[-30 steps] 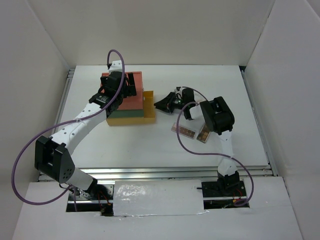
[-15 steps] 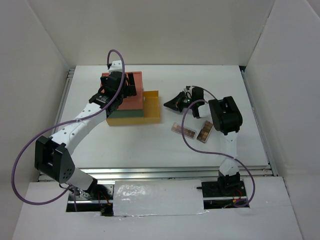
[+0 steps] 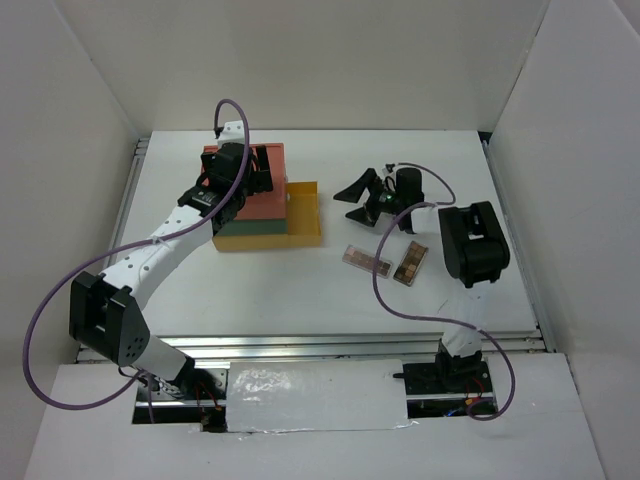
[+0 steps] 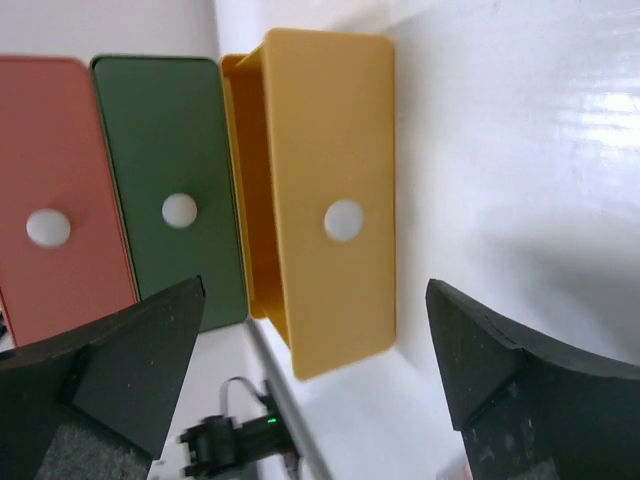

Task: Organize the makeup

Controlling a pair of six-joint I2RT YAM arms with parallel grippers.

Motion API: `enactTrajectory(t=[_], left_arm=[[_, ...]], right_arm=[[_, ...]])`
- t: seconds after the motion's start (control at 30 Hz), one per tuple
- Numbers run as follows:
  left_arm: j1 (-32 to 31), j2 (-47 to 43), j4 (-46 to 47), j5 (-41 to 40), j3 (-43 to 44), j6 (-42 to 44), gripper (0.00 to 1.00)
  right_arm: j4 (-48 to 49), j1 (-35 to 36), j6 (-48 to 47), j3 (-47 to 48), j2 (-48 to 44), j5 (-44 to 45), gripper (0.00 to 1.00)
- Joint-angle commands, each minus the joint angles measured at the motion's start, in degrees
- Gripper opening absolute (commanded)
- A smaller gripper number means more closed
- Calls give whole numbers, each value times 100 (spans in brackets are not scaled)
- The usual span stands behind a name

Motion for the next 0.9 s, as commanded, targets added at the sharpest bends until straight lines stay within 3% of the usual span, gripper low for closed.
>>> enactTrajectory(t=[0.0,0.13,0.27,0.37,0.47,0.53,0.6,0.7,0.87], left_arm=[[-56,-57,-331,206,-52,-67,99],[-179,-153,-506,171,185,12,99],[-398,-303,-770,-48,440,65,99],[-513,-356,-1200,-215,721,-66,99],[-575,-356,-1832,-321,1256,-241,99],[-575,-452,-2290,-51,1363,-417,99],[-583,-723,-2422,249,1241,-549,99],[-662,-1154,-2554,610,854,-962,99],[-794,-1935,-2924,628,293,-1367,99]], right_arm=[[-1109,65,-1139,-227,-1248,868,100],[-2717,145,-2299,-489,-2434,2168,100],[-4124,189,-2732,-701,-3848,3776,100],[-4897,189,-3469,-693,-4263,3973,100],[-5357,416,-4251,-614,-4353,3735,100],[-5515,618,-4481,-587,-4344,4093,100],[-5516,838,-4385,-604,-4379,4577,100],[-5331,874,-4489,-701,-4458,4554,100],[-5876,1453,-5272,-281,-3625,4711,100]])
